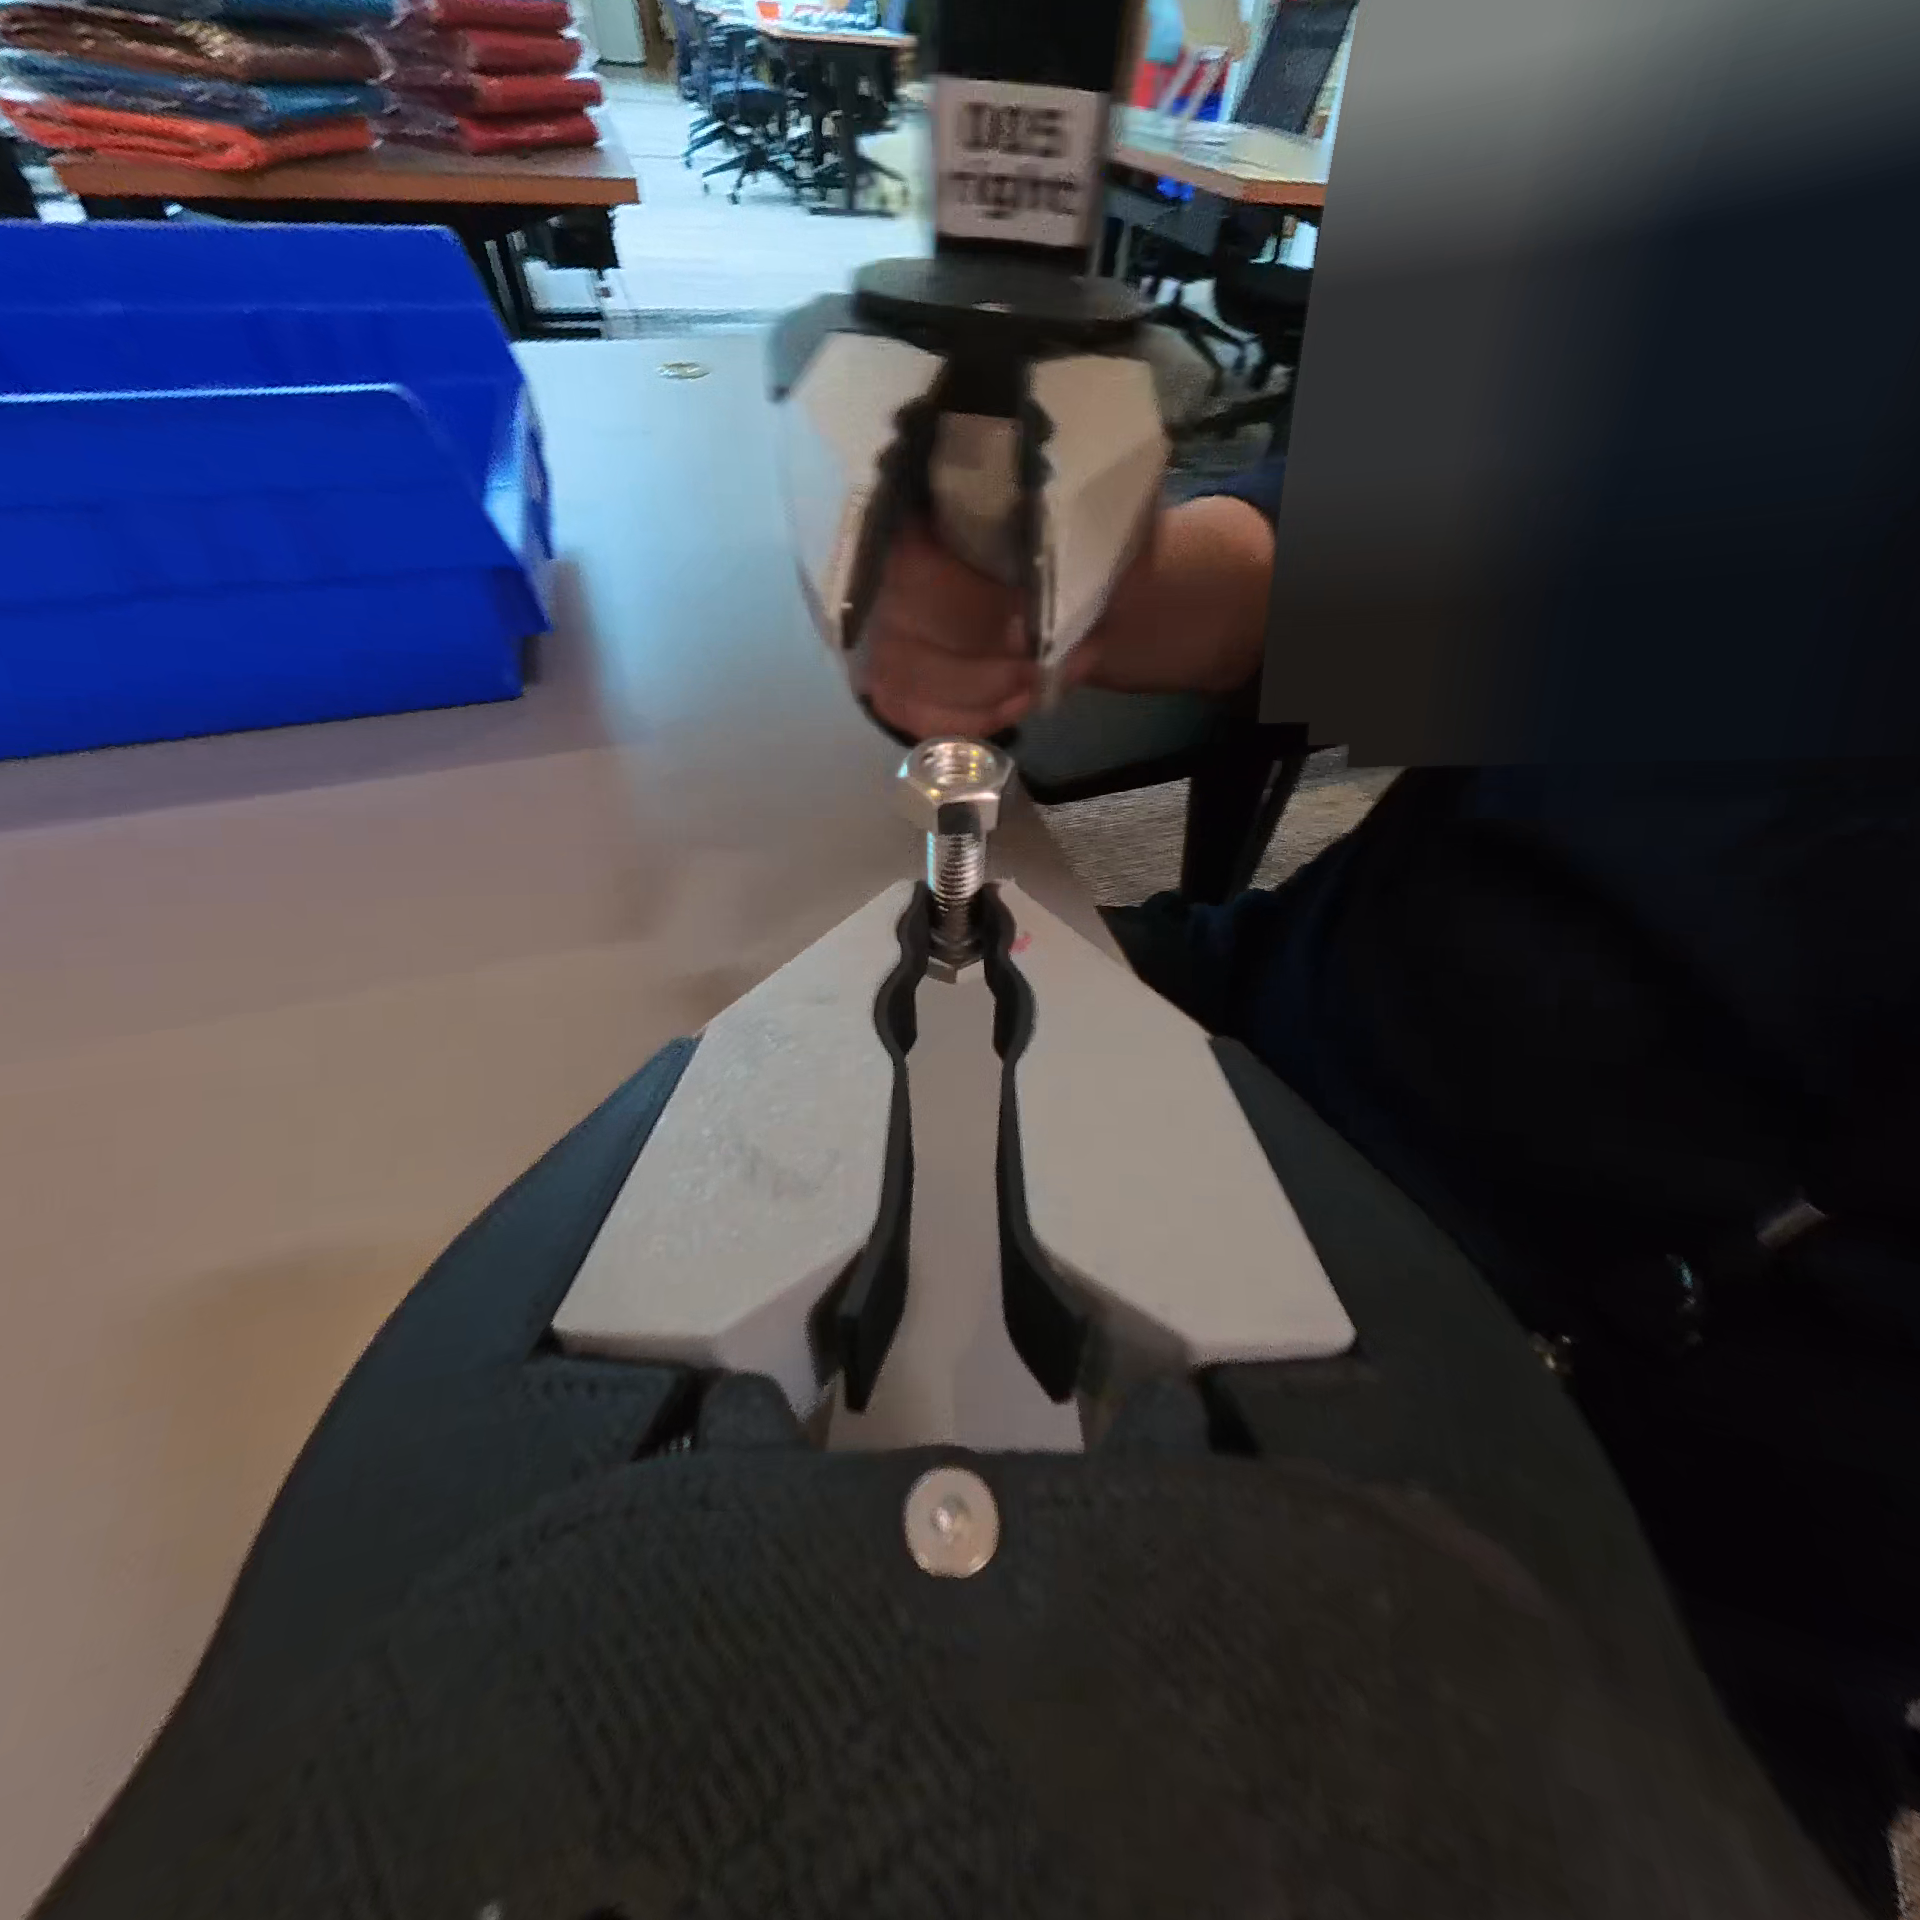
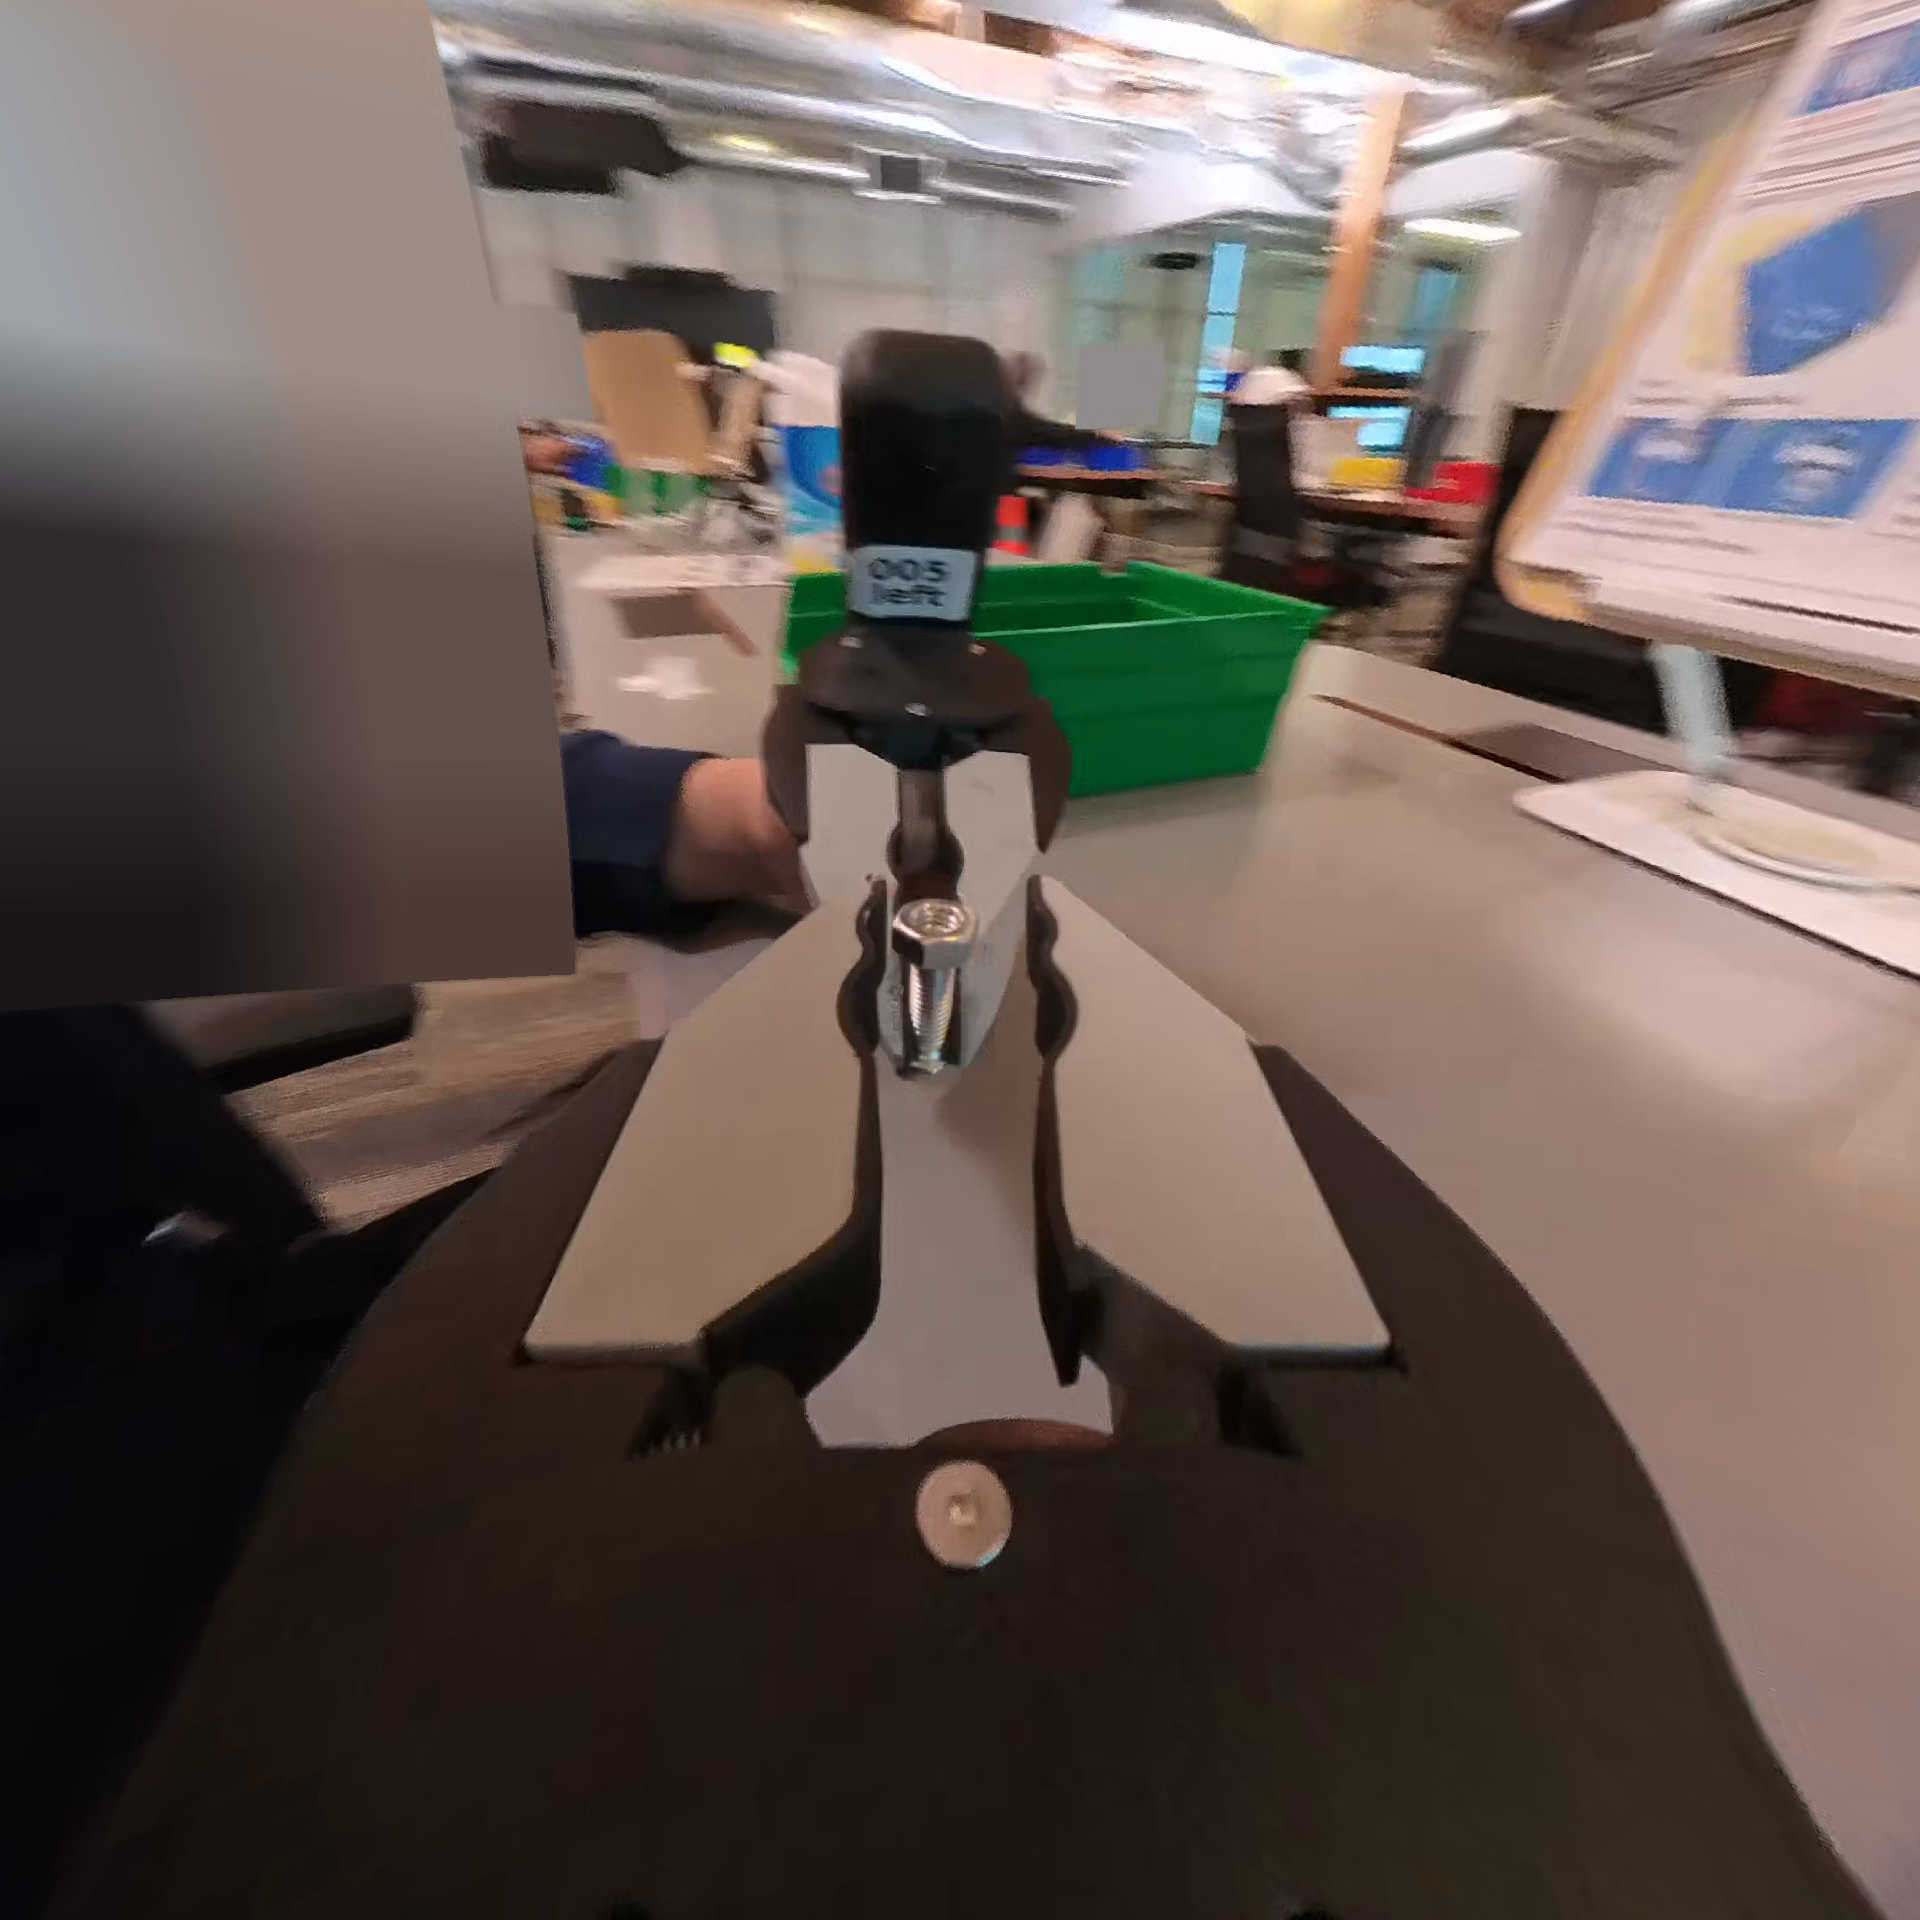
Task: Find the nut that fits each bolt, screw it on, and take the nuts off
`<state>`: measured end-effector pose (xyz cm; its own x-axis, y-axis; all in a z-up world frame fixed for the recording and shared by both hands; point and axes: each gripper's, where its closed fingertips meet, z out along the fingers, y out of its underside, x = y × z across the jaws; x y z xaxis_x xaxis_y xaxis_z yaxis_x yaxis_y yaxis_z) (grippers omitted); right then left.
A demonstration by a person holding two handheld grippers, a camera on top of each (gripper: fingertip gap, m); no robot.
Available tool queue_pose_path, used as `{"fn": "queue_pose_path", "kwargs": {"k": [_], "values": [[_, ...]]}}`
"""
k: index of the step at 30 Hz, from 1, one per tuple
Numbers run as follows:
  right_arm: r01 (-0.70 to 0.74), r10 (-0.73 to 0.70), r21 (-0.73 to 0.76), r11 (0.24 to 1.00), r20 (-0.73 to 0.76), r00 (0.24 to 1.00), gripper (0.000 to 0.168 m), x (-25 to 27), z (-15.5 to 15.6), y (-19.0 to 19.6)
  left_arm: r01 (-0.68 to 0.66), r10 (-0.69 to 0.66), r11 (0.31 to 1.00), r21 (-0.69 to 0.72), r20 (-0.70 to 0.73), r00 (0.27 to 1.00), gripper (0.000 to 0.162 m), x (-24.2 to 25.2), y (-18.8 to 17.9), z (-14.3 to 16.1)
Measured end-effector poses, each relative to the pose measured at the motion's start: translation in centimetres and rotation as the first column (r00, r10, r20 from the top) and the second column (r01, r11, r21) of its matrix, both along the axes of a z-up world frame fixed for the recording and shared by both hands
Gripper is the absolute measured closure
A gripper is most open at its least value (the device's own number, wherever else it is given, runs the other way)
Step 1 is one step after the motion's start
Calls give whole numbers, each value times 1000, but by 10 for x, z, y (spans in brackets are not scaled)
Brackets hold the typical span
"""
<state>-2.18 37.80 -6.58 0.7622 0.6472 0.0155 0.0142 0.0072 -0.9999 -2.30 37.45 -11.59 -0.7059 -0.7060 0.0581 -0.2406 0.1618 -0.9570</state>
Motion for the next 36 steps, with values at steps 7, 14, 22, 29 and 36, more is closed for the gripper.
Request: {"fn": "queue_pose_path", "kwargs": {"k": [7,14,22,29,36], "values": [[-412,409,-83,908,-46,911,139,-9,-11,-5,104,-104,995,11,29,994,155,-13,-16,3],[-515,517,-77,854,10,856,145,-28,-13,-6,121,-121,993,1,29,992,155,-15,-17,4],[-533,536,-86,842,22,844,153,-32,-17,-5,116,-116,993,2,33,993,155,-15,-17,5],[-425,427,-48,904,64,902,154,-28,-19,-1,86,-86,996,12,28,996,155,-11,-14,3],[-214,210,13,977,131,969,154,-21,-22,7,32,-32,999,25,14,999,155,-4,-7,-1]]}}
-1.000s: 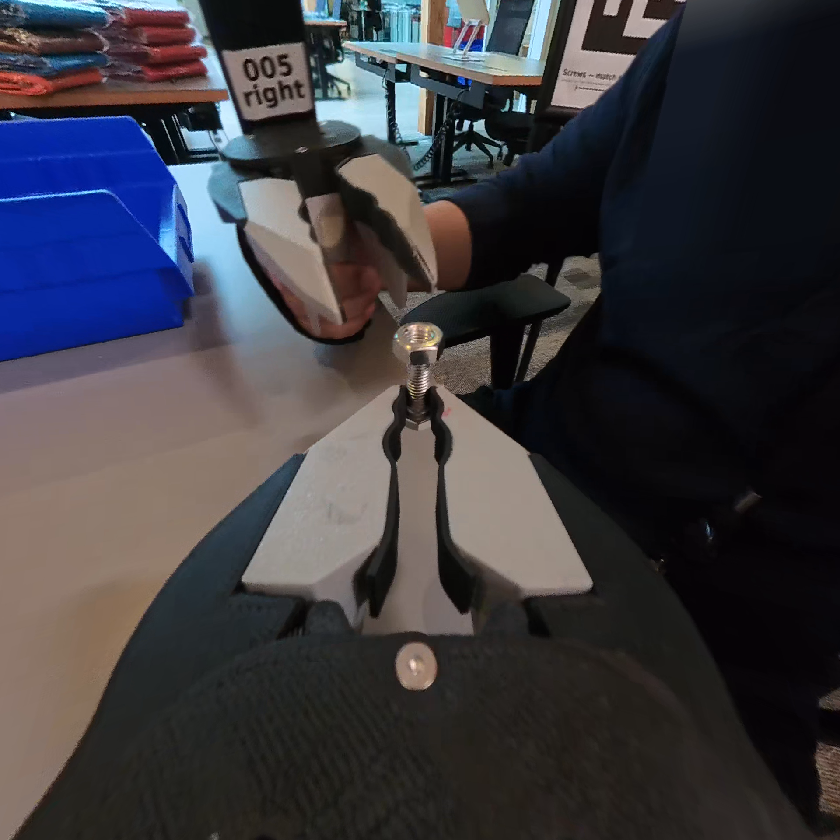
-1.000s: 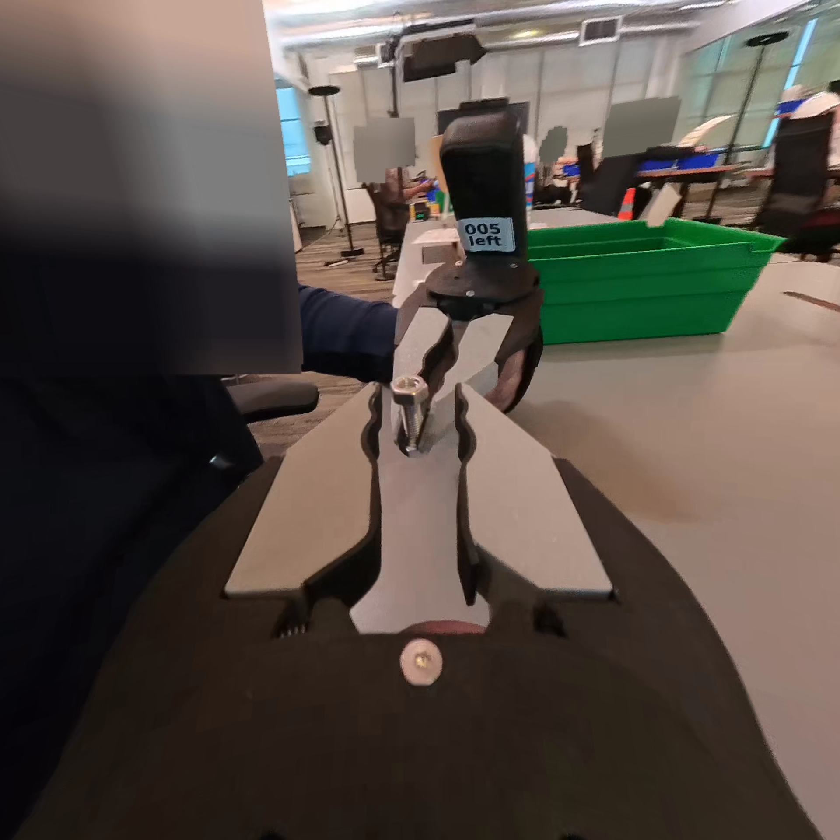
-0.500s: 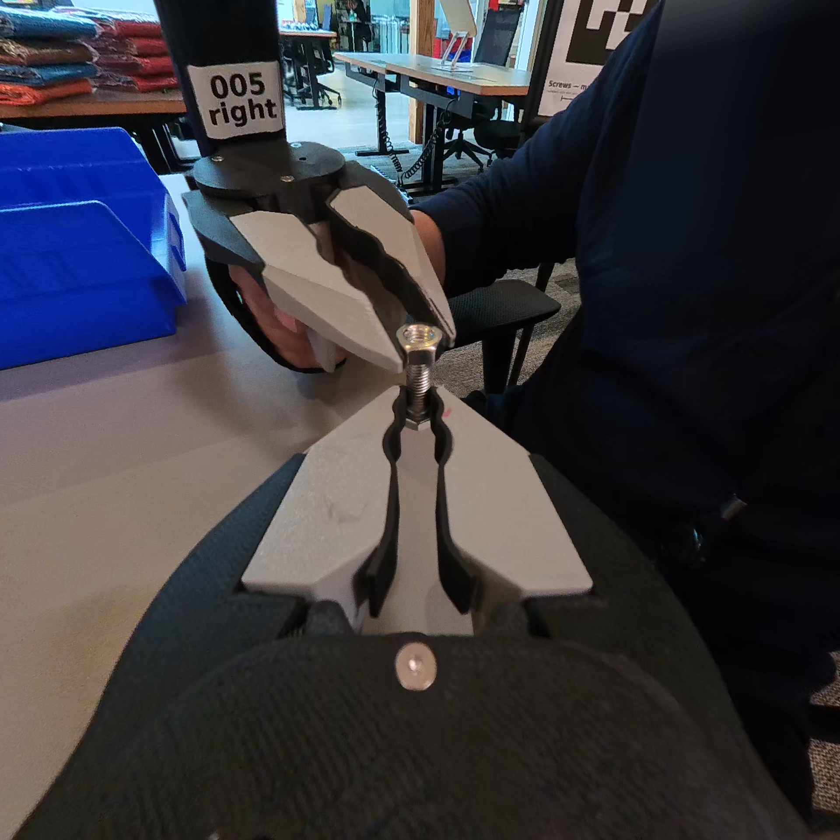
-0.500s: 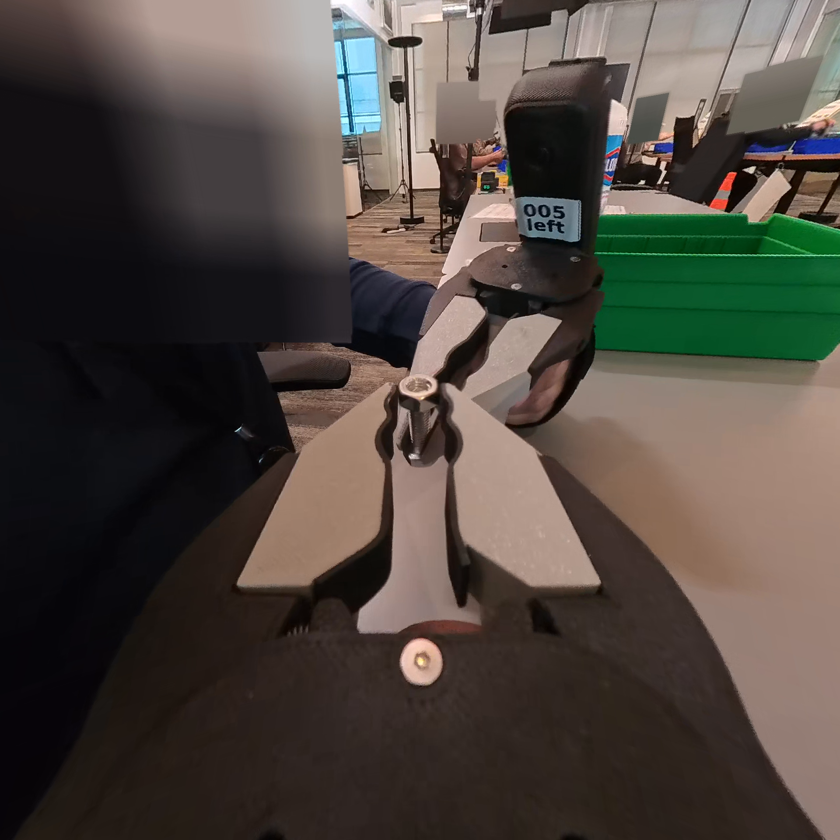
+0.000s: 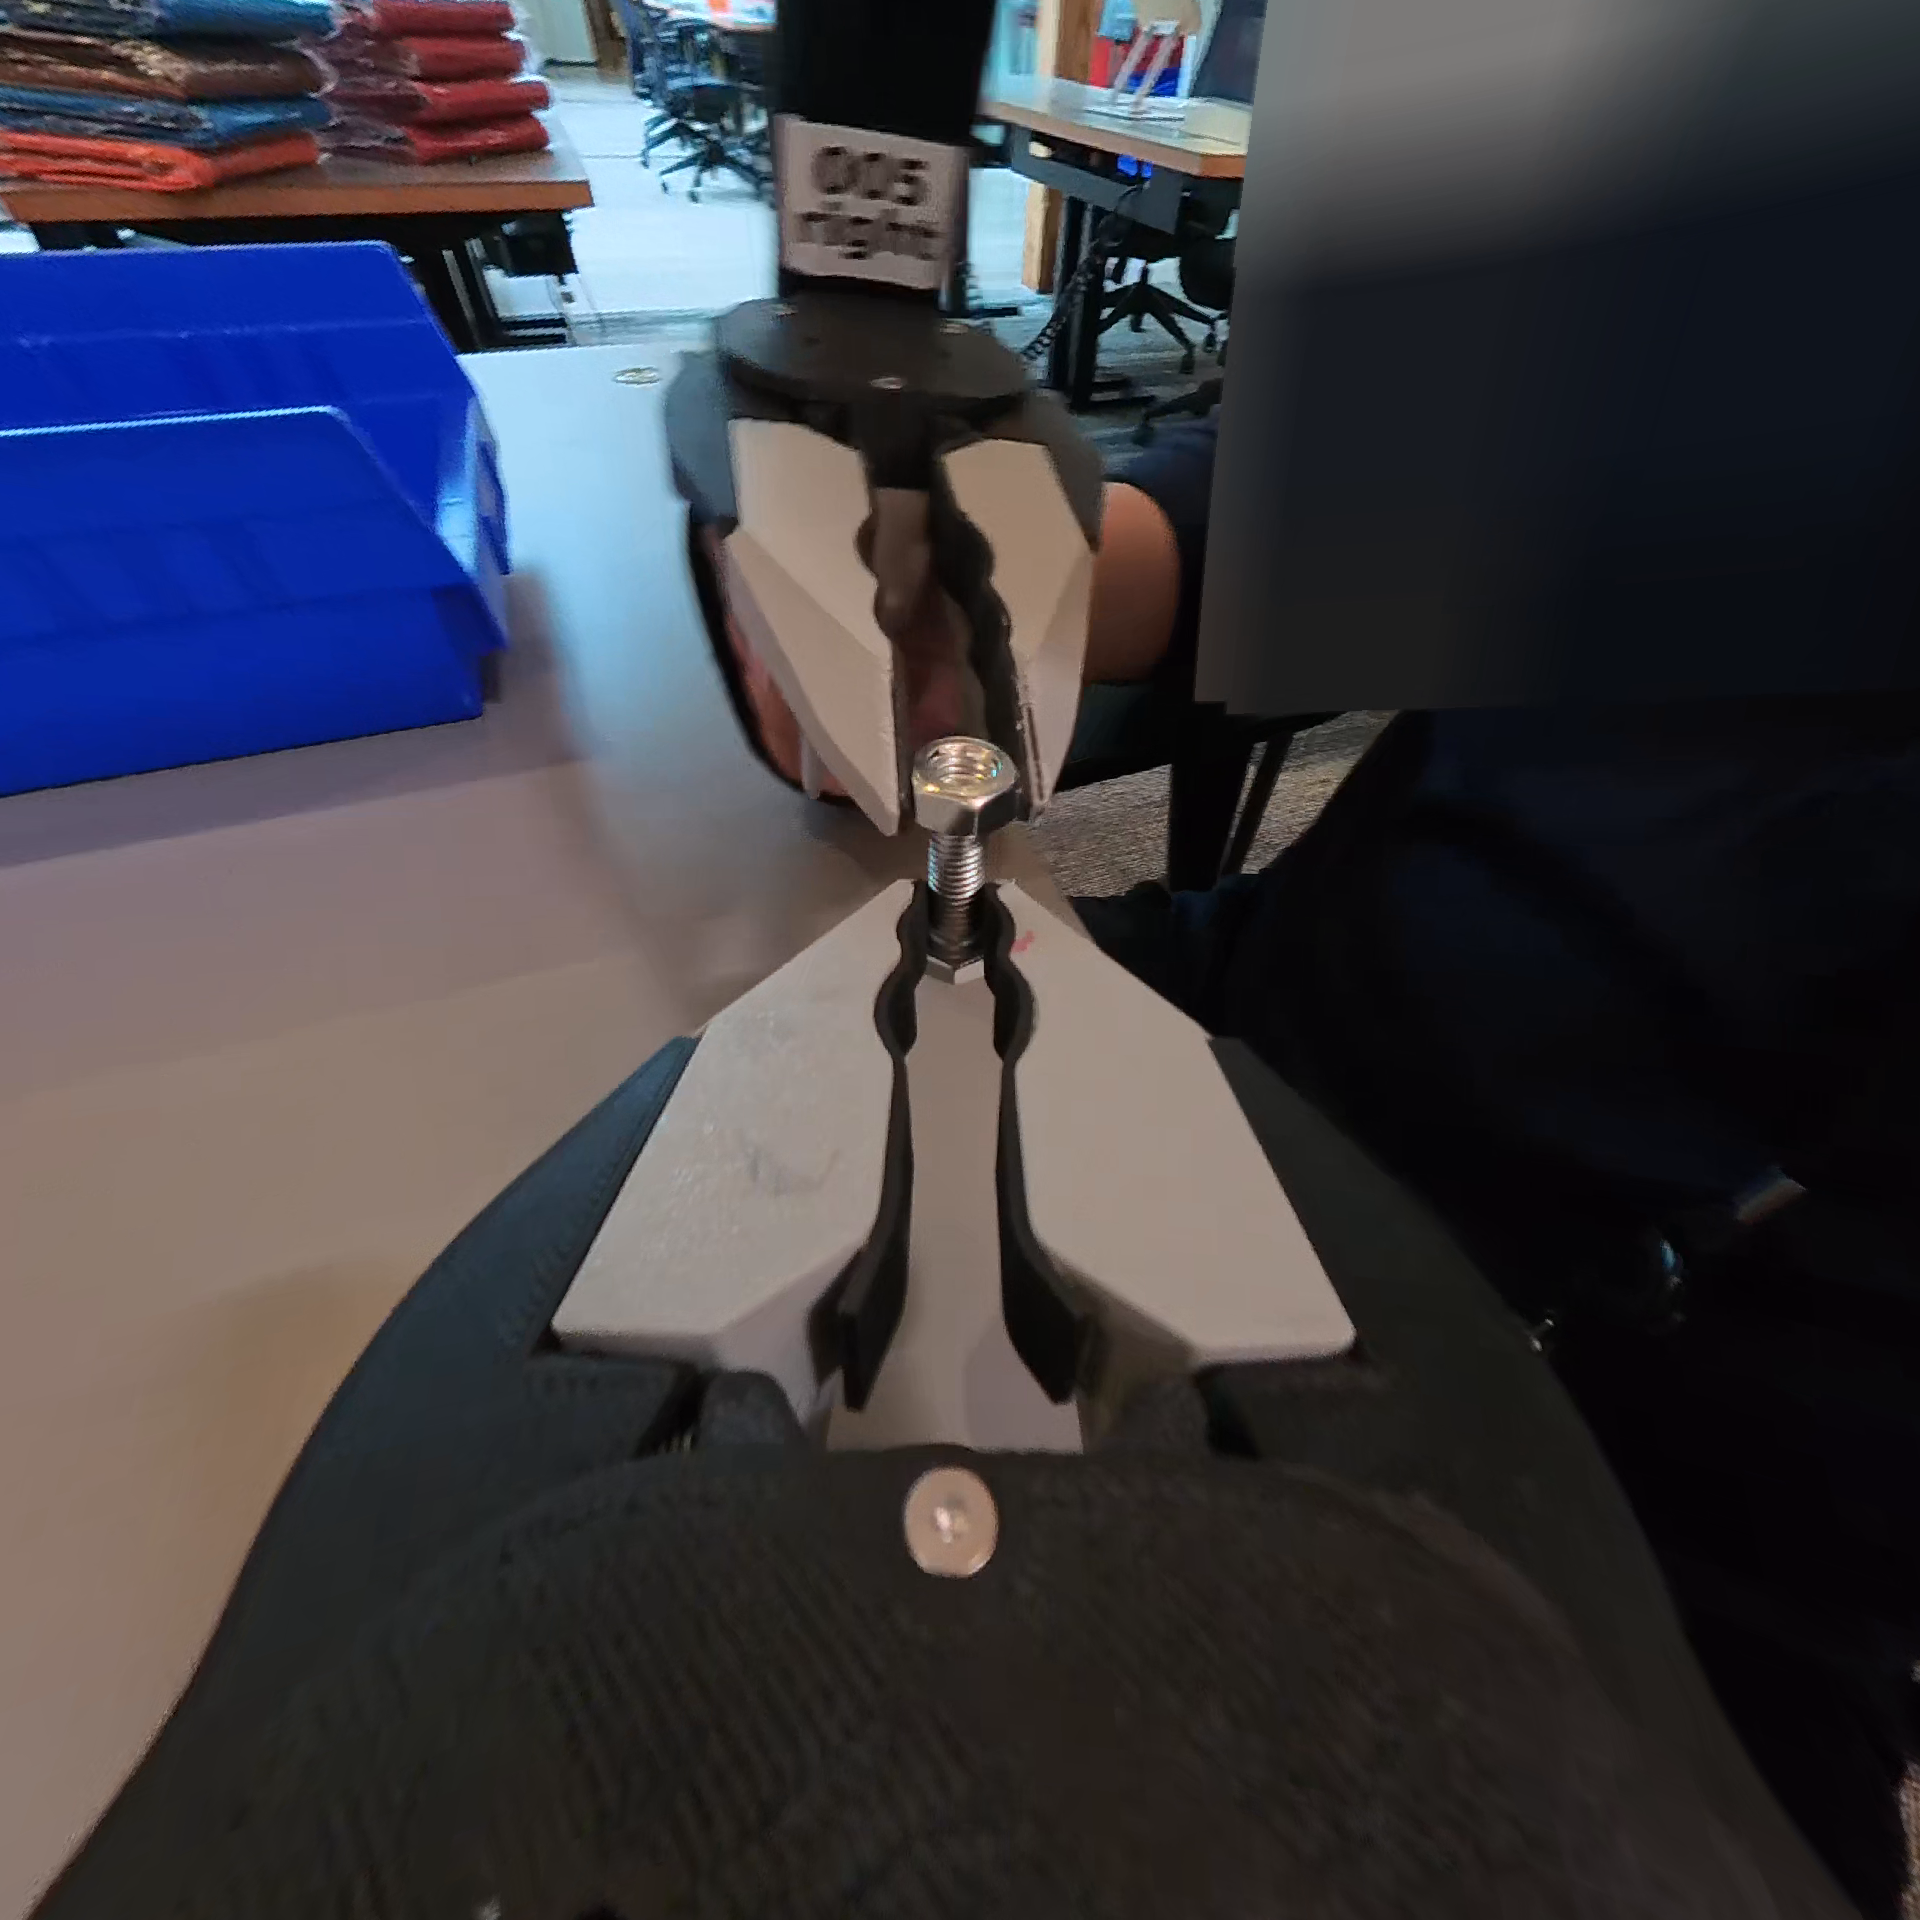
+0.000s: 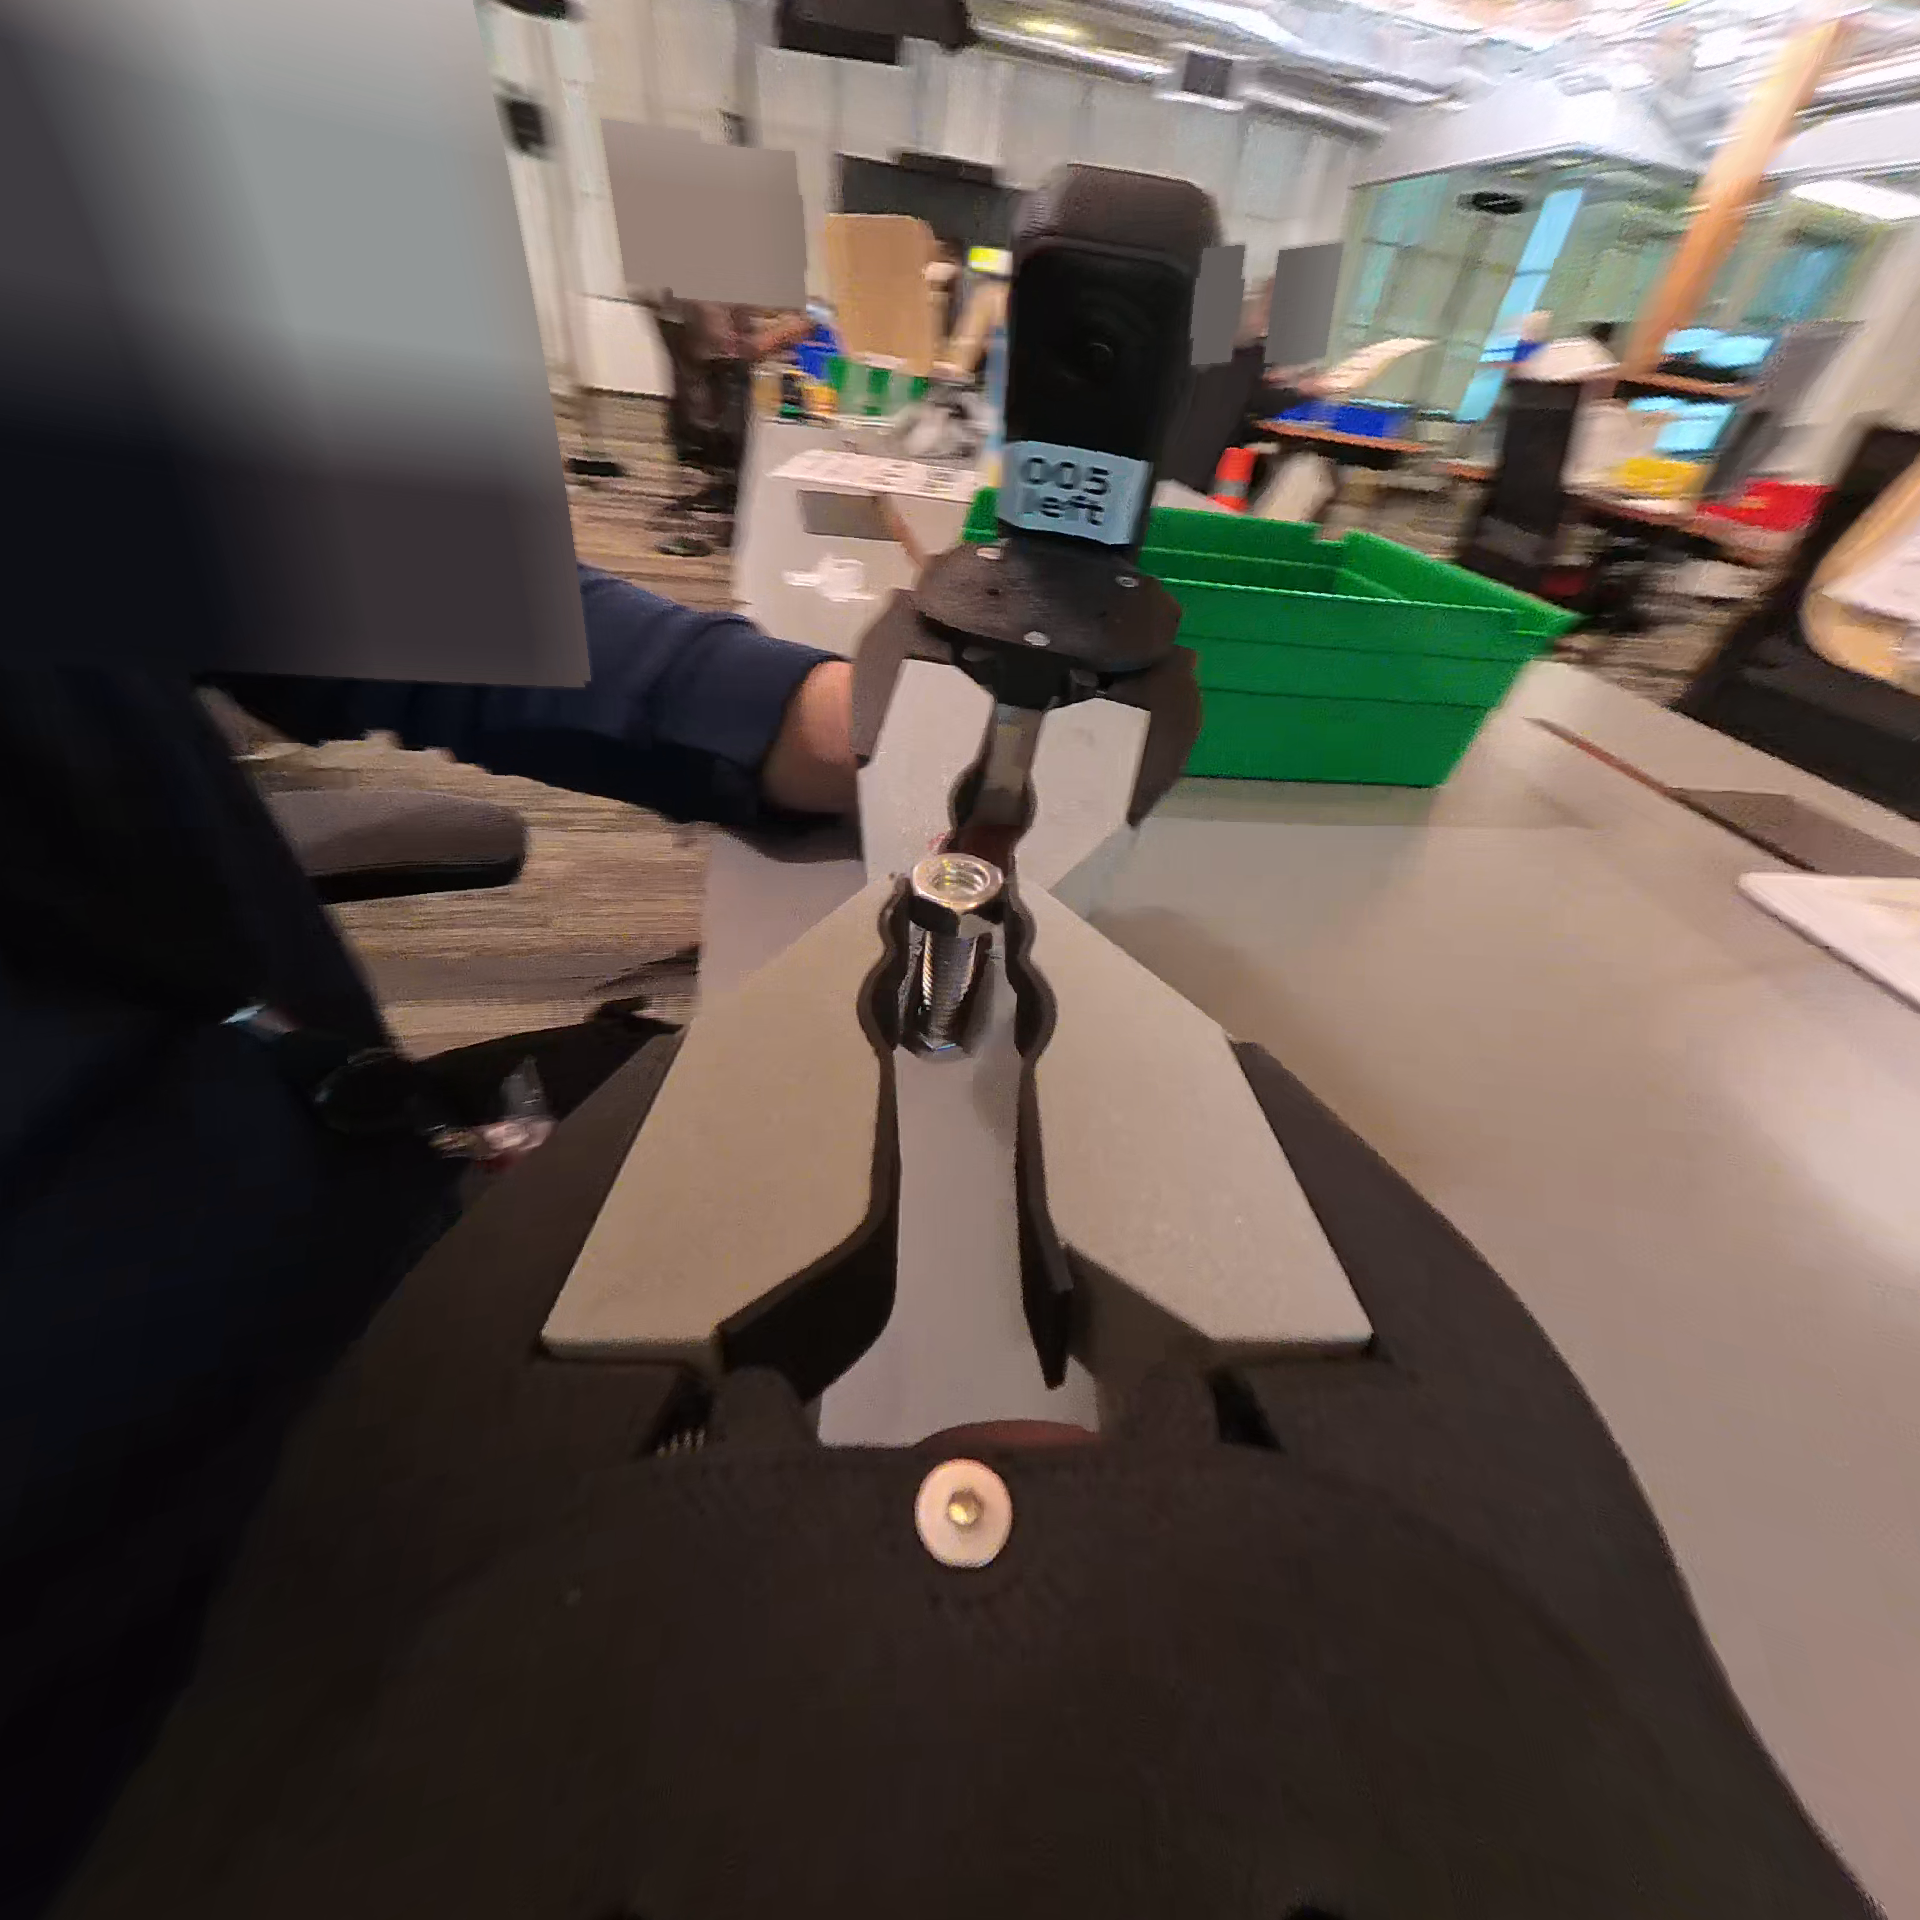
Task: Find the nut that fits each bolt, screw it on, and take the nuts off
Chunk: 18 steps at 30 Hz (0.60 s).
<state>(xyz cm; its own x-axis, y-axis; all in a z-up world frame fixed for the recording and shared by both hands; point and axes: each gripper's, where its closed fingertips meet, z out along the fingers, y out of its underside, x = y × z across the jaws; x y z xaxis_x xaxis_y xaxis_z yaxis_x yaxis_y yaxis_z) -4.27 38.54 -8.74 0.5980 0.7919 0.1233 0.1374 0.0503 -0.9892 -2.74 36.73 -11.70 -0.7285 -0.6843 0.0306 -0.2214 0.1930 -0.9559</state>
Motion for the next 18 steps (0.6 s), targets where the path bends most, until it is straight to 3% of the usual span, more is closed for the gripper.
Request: {"fn": "queue_pose_path", "kwargs": {"k": [8,14,18], "values": [[297,-298,35,954,33,954,153,13,-1,18,-111,111,994,3,-12,994,155,12,16,-1],[415,-417,-61,908,-24,909,153,22,-2,29,-188,189,982,9,-22,982,155,20,26,-3],[466,-467,-35,884,-3,884,154,25,-2,33,-210,209,978,-5,-34,977,155,22,30,-3]]}}
